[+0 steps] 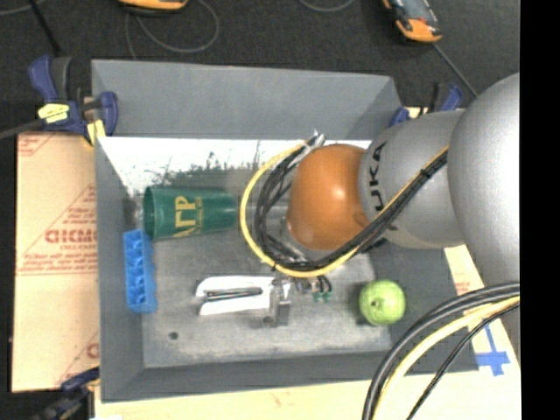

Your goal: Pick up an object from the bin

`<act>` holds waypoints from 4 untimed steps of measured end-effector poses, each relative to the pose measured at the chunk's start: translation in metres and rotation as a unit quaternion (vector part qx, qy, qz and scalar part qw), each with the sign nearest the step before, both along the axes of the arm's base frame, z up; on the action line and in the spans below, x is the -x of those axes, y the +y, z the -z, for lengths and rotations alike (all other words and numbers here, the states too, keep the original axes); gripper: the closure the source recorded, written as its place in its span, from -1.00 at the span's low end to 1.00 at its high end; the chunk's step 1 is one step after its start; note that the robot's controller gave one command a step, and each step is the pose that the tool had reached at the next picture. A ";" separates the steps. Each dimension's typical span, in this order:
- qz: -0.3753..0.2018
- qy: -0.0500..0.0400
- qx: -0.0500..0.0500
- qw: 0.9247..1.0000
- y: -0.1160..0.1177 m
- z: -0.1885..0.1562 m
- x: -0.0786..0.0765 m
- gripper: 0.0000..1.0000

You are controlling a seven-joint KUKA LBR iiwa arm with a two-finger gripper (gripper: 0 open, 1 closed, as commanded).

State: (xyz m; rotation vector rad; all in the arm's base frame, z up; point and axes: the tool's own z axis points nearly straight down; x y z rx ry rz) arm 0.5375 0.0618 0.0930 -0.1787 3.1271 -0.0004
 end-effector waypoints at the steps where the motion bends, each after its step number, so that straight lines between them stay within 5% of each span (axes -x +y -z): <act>1: 0.004 0.003 -0.001 1.000 0.002 0.021 -0.009 -1.00; 2: 0.040 0.001 -0.001 0.999 0.024 -0.009 -0.016 -1.00; 3: 0.016 0.004 0.000 1.000 0.025 0.013 -0.023 -1.00; 4: 0.051 0.003 -0.002 0.999 0.015 0.021 -0.010 1.00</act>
Offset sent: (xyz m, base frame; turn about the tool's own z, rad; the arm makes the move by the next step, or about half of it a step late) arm 0.0139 0.0228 0.0070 0.0825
